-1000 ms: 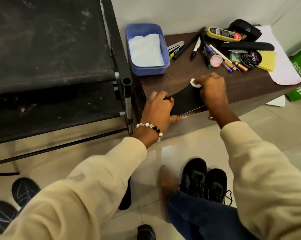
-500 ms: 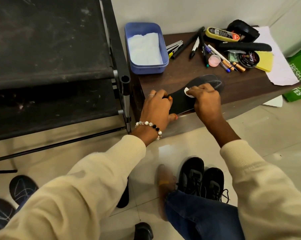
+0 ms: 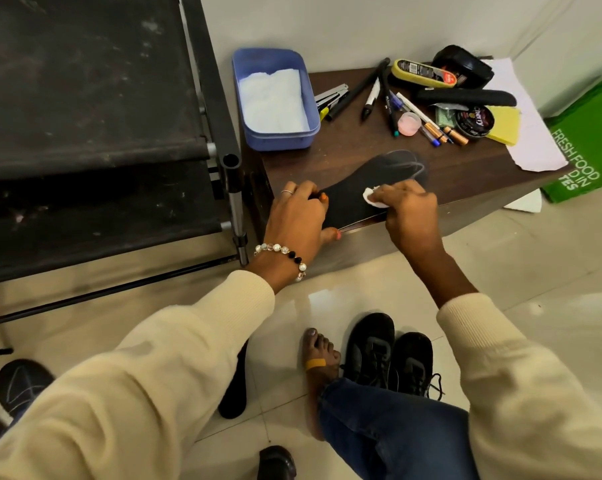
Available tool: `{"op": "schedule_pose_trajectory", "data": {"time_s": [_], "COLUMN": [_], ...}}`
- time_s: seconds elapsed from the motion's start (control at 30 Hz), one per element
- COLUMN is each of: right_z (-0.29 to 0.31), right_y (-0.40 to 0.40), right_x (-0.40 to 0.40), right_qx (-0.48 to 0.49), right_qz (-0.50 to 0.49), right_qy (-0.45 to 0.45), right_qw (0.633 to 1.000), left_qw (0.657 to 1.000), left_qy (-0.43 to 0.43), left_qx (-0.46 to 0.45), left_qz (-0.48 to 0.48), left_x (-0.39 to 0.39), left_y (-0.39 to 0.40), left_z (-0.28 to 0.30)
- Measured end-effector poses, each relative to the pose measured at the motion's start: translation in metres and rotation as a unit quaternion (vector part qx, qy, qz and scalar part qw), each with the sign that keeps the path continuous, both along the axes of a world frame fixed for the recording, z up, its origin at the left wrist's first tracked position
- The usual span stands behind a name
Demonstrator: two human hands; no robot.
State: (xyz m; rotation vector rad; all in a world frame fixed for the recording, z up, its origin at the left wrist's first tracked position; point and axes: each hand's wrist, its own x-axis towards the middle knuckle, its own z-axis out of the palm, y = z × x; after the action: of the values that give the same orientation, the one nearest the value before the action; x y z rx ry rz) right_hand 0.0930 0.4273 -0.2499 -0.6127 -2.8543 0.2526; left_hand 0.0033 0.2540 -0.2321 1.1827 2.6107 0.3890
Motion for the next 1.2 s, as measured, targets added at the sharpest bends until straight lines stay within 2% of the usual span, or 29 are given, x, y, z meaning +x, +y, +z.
{"op": "schedule_pose_trajectory", "data": {"time_s": [0.2, 0.37, 0.47, 0.63, 0.8, 0.87, 1.07, 1.2], "right_z": [-0.002, -0.001, 0.003, 0.008, 0.017, 0.018, 0.009, 0.011], "right_y": [-0.014, -0.029, -0.021, 0.016, 0.018, 0.008, -0.016, 0.011], "right_x": [0.008, 0.017, 0.018, 0.013, 0.007, 0.005, 0.006, 0.001], "right_qx": [-0.006, -0.01, -0.02, -0.028, -0.044, -0.036, -0.028, -0.024], "right_qz": [-0.007, 0.069, 0.072, -0.072, -0.145, -0.126, 0.008, -0.056], "right_qy": [0.023, 0.062, 0.059, -0.058, -0.08, -0.105, -0.041, -0.044], "right_qw": [1.0, 0.996, 0.995, 0.995, 0.985, 0.986, 0.999, 0.997], "left_qw": [0.997, 0.997, 0.998, 0.998, 0.997, 0.997, 0.996, 0.997], "left_qy": [0.038, 0.054, 0.037, 0.027, 0.041, 0.048, 0.035, 0.023], "left_qx": [-0.064, -0.058, -0.045, -0.049, -0.053, -0.06, -0.08, -0.069], "left_qz": [0.001, 0.012, 0.024, 0.032, 0.026, 0.028, 0.024, 0.019], "left_x": [0.017, 0.015, 0.015, 0.013, 0.013, 0.011, 0.008, 0.008], "left_y": [0.012, 0.016, 0.019, 0.018, 0.018, 0.016, 0.013, 0.01], "left_z": [0.004, 0.003, 0.008, 0.013, 0.013, 0.015, 0.016, 0.016]}}
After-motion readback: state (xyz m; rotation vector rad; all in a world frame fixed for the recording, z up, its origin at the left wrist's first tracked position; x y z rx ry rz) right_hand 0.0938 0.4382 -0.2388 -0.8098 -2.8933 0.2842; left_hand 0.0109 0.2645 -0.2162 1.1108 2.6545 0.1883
